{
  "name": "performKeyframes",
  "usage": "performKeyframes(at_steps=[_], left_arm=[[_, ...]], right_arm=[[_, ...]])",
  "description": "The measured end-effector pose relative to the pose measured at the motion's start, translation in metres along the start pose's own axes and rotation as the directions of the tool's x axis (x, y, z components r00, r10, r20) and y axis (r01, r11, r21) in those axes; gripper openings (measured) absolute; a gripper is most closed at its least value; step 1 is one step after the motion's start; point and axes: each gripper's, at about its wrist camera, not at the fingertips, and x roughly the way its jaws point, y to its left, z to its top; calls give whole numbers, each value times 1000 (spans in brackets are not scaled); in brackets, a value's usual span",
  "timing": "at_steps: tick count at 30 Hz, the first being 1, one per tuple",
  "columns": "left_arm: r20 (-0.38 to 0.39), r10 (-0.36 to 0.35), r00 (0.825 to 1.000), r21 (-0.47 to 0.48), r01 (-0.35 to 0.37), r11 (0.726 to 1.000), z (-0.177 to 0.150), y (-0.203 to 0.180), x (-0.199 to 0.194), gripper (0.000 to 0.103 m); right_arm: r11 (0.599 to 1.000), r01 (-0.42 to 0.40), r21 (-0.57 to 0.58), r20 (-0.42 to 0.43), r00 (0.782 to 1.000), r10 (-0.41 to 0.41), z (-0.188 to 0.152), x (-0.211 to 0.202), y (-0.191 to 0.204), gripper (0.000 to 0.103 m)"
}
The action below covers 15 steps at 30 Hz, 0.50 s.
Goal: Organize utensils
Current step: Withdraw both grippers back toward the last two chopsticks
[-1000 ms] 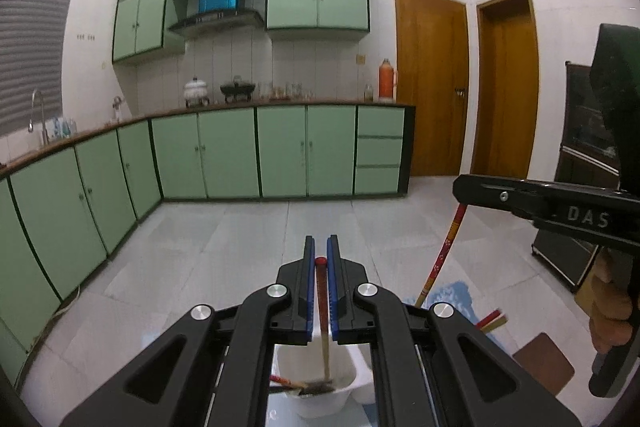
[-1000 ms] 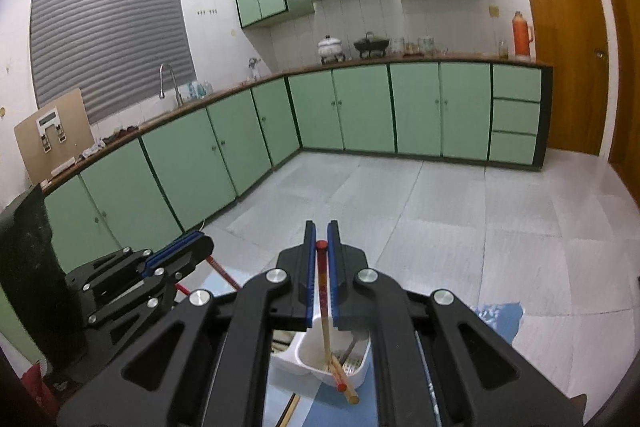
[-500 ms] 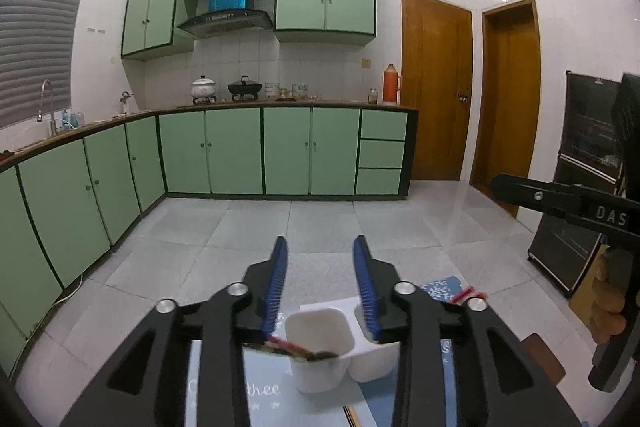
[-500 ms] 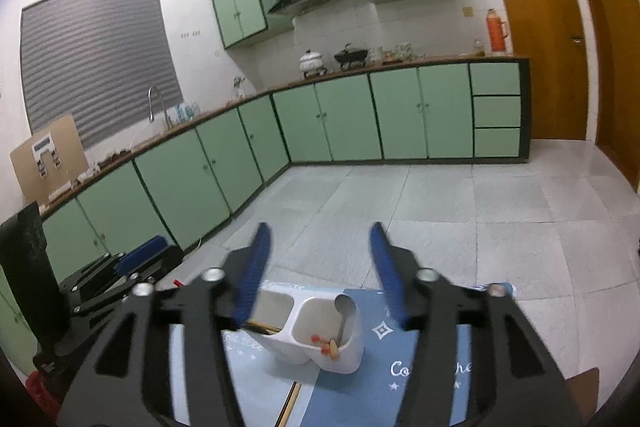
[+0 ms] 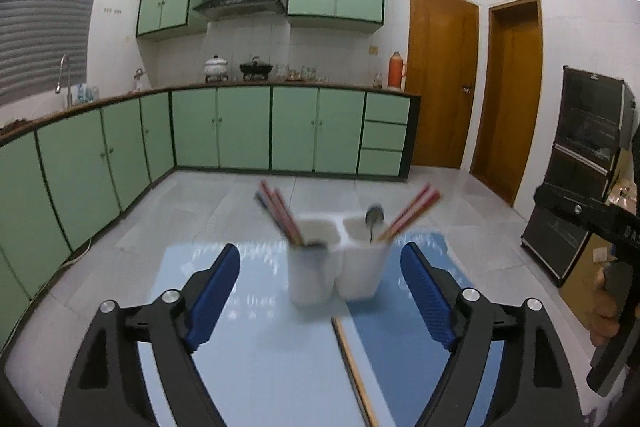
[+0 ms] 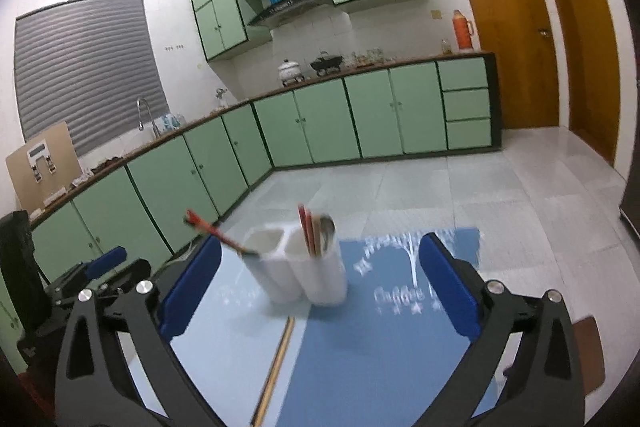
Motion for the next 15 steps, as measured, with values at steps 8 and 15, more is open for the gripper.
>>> performKeyframes(at_steps=[8,15], left_arm=[[-78,18,997,-17,-20,1000,-54,3,-15,84],[-152,60,987,36,-55,998,-99,6,-20,84]], right_arm=[[999,41,-22,-61,997,-42,-58,-11,12,97],[997,42,-68,-146,988,-52,-122,-4,35,97]])
